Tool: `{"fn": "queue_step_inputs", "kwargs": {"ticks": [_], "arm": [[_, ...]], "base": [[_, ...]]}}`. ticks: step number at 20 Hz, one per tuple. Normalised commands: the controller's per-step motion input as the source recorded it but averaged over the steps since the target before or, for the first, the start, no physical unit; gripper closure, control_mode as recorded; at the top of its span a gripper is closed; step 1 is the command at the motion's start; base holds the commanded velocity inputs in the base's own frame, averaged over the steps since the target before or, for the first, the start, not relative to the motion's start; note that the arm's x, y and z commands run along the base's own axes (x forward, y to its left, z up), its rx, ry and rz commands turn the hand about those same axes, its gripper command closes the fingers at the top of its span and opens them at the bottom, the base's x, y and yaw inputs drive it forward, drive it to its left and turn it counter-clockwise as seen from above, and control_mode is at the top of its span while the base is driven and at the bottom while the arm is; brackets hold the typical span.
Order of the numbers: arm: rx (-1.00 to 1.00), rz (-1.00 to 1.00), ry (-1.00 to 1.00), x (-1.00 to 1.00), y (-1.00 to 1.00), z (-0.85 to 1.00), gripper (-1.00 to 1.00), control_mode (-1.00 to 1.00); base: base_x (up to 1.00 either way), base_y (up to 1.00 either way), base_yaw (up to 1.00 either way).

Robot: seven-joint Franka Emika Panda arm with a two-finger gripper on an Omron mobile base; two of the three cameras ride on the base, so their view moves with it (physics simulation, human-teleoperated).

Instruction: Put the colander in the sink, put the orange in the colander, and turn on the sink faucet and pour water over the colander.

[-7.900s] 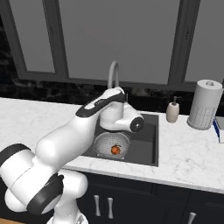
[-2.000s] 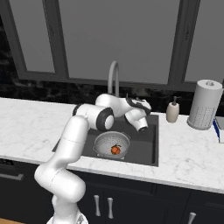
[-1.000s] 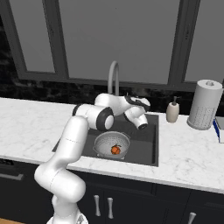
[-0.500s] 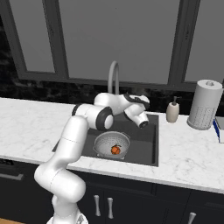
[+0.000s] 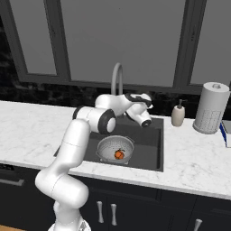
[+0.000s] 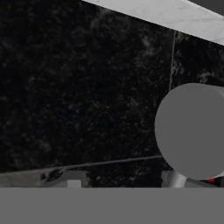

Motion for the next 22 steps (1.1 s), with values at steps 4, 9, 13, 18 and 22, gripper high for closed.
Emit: {"fn": "queue_step_inputs", "kwargs": {"ticks": [4,9,13,18,22], "arm": [[0.12,-0.12,0.0,0.28,-0.13,0.16,1.0,-1.0],[0.16,-0.26,-0.03,0.55,-0.49,0.0,1.0,-1.0],[0.21,-0.31,-0.01,0.76,-0.92,0.0,1.0,-1.0],[0.15,-0.31,0.01,0.81,-1.0,0.03,1.0,-1.0],[0.08,-0.25,0.1,0.68,-1.0,0.23,1.0,-1.0]], "base": [[0.0,0.0,0.0],[0.0,0.0,0.0],[0.0,0.0,0.0],[0.0,0.0,0.0],[0.0,0.0,0.0]]}}
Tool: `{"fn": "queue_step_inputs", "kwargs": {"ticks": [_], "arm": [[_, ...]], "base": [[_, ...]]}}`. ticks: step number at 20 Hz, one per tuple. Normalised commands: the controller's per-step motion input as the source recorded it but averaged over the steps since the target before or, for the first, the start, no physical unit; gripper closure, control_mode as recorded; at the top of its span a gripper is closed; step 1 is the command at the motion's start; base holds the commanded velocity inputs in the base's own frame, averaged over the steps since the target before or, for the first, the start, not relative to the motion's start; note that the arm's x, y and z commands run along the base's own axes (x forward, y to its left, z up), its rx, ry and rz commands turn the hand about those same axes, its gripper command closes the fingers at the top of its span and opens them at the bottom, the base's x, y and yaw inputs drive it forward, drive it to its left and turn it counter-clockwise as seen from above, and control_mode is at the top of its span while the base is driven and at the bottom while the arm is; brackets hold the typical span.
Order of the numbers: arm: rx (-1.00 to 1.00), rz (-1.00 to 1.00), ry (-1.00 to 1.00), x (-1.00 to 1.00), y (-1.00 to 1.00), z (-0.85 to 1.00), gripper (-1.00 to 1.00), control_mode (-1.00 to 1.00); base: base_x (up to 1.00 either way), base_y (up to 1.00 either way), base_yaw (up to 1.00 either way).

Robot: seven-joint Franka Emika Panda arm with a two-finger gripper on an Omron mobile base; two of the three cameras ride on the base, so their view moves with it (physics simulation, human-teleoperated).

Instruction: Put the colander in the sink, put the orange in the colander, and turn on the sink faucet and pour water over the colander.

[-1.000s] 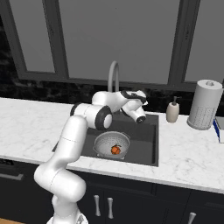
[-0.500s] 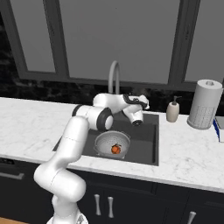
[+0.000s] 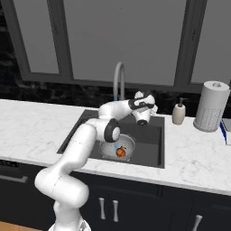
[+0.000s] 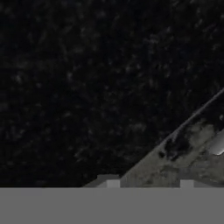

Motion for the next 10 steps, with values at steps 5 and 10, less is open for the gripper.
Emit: {"fn": "queue_step_inputs", "kwargs": {"ticks": [5,10], "arm": [[0.32,-0.05,-0.04,-0.6,-1.0,0.88,1.0,-1.0],[0.4,0.0,-0.14,-0.99,-1.0,0.94,1.0,-1.0]], "base": [[0.0,0.0,0.0],[0.0,0.0,0.0]]}}
